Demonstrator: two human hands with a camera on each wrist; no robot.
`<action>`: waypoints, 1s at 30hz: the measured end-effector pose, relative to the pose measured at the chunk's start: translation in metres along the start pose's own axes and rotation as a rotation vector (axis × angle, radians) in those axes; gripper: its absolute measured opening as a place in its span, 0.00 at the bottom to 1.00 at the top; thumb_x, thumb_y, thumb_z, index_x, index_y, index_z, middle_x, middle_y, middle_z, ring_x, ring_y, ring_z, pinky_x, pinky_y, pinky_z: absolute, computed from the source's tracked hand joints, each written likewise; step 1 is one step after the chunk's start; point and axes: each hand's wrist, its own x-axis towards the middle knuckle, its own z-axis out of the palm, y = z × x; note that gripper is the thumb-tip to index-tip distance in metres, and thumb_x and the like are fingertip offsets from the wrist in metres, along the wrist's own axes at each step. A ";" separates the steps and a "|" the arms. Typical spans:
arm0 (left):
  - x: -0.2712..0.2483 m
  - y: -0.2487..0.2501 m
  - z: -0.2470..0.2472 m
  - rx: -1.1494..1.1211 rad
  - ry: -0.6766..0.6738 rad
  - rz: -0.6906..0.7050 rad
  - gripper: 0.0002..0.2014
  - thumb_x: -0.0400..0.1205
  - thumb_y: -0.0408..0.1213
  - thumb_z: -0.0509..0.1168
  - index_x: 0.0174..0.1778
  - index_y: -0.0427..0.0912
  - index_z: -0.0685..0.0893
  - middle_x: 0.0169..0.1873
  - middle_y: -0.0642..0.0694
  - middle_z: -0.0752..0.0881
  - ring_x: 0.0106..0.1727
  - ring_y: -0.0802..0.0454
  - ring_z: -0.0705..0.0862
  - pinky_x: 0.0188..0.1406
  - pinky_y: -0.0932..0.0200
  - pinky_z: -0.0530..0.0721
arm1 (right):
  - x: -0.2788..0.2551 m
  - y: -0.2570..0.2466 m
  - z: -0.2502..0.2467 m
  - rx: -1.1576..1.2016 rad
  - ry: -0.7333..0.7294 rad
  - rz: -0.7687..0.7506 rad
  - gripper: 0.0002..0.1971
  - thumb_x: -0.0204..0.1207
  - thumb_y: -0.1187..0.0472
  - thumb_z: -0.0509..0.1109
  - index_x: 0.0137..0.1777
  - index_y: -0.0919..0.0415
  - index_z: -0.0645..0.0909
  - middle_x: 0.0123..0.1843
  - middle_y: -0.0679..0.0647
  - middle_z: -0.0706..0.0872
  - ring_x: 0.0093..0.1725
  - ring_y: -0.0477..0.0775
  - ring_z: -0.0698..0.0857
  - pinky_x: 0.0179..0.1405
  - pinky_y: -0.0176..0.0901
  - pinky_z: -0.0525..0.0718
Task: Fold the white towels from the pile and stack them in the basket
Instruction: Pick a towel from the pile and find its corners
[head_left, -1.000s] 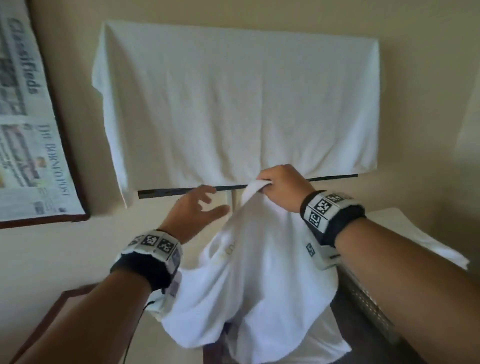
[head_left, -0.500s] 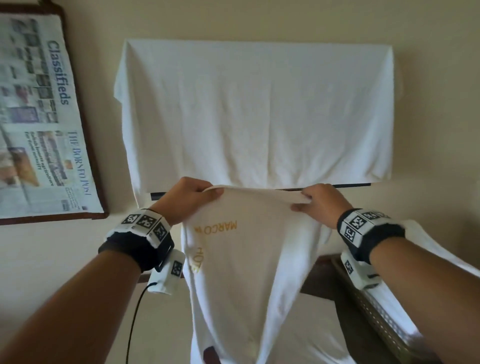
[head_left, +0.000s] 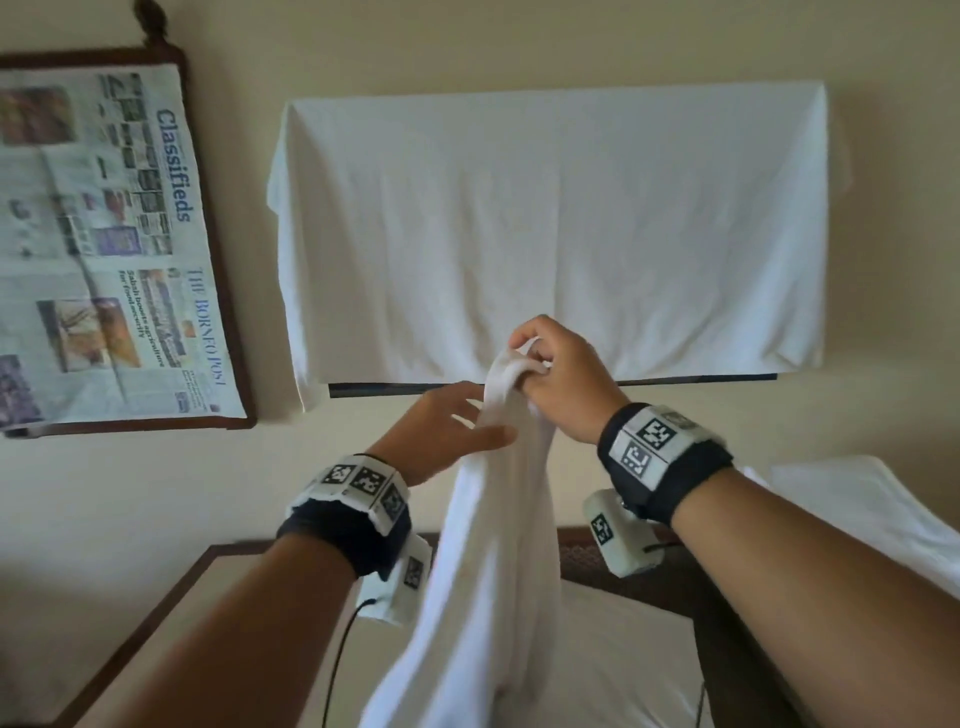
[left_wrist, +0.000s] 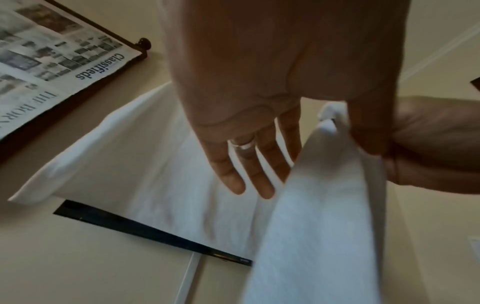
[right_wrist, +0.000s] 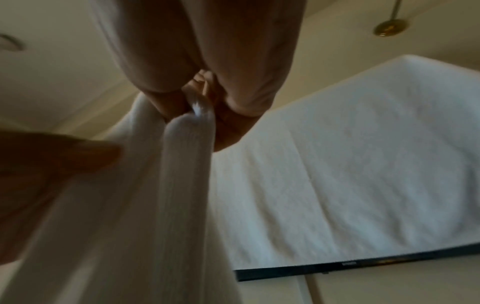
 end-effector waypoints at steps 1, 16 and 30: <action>0.001 0.005 0.003 0.018 0.059 0.037 0.11 0.74 0.51 0.78 0.43 0.50 0.88 0.35 0.55 0.88 0.36 0.57 0.86 0.42 0.55 0.82 | -0.001 -0.003 0.003 0.004 0.000 -0.008 0.12 0.72 0.68 0.67 0.53 0.54 0.81 0.35 0.48 0.84 0.37 0.48 0.82 0.37 0.35 0.80; -0.009 0.033 -0.009 -0.128 0.336 0.192 0.10 0.84 0.31 0.66 0.44 0.48 0.91 0.42 0.51 0.91 0.48 0.48 0.88 0.51 0.48 0.85 | -0.011 0.006 0.028 0.089 0.025 0.054 0.07 0.75 0.58 0.76 0.39 0.60 0.87 0.34 0.57 0.87 0.33 0.51 0.82 0.35 0.44 0.80; -0.105 -0.012 -0.150 0.088 0.353 0.233 0.12 0.90 0.41 0.63 0.45 0.56 0.89 0.35 0.62 0.87 0.38 0.64 0.83 0.39 0.69 0.78 | -0.033 0.006 0.119 0.000 -0.002 0.369 0.11 0.77 0.66 0.63 0.33 0.59 0.77 0.35 0.54 0.84 0.39 0.57 0.81 0.40 0.50 0.83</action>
